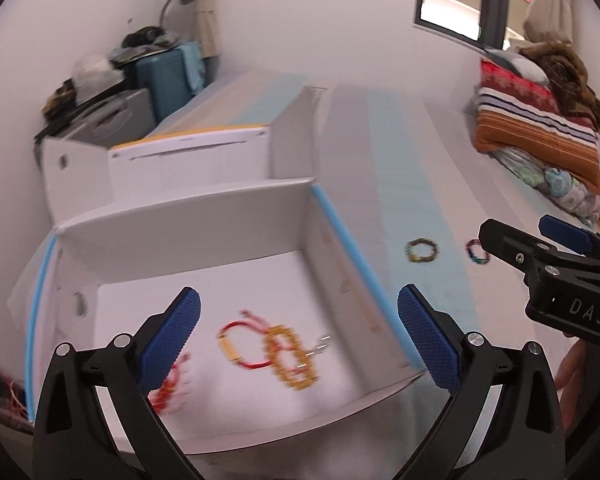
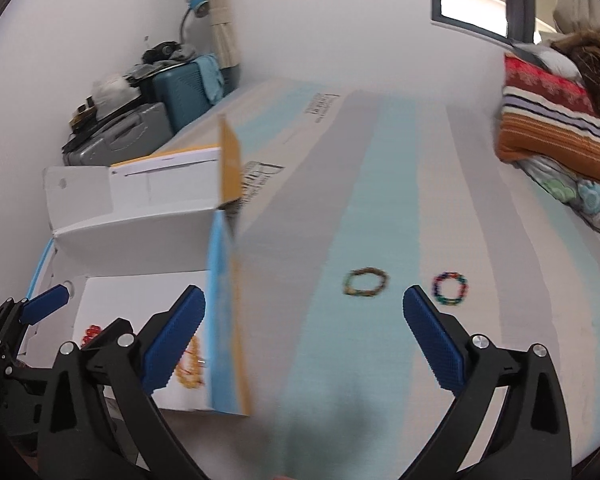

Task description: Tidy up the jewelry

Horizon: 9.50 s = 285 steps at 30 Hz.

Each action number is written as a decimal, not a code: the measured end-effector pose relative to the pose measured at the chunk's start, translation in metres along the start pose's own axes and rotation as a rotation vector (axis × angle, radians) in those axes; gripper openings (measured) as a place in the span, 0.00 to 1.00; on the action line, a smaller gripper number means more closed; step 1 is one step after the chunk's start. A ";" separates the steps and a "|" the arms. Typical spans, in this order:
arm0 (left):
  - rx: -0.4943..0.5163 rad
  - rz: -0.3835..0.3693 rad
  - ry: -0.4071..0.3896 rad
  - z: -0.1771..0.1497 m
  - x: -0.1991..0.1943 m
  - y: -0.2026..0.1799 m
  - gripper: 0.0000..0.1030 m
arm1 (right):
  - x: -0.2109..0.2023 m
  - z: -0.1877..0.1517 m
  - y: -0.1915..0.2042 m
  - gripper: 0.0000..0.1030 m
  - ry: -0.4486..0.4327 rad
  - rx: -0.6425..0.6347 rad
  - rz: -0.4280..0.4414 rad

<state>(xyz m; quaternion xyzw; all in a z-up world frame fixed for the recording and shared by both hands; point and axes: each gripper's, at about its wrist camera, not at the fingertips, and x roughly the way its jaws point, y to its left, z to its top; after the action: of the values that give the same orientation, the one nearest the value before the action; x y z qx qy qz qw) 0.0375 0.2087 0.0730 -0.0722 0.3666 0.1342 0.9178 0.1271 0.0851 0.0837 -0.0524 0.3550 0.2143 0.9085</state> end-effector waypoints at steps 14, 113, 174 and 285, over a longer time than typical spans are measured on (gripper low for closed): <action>0.098 -0.084 0.066 0.016 0.070 -0.138 0.94 | 0.027 -0.005 -0.156 0.93 0.038 0.145 -0.100; 0.177 -0.151 0.154 0.020 0.202 -0.199 0.07 | 0.134 -0.031 -0.222 0.09 0.094 0.156 -0.069; -0.001 0.025 -0.027 0.014 -0.044 0.028 0.07 | -0.038 0.002 0.046 0.09 -0.030 -0.063 0.108; -0.202 0.217 -0.016 -0.110 -0.083 0.128 0.95 | -0.043 -0.105 0.121 0.93 -0.042 -0.095 0.063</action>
<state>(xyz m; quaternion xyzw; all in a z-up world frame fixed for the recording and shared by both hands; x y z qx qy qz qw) -0.1304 0.2894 0.0471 -0.1231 0.3494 0.2693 0.8890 -0.0186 0.1529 0.0414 -0.0795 0.3266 0.2606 0.9050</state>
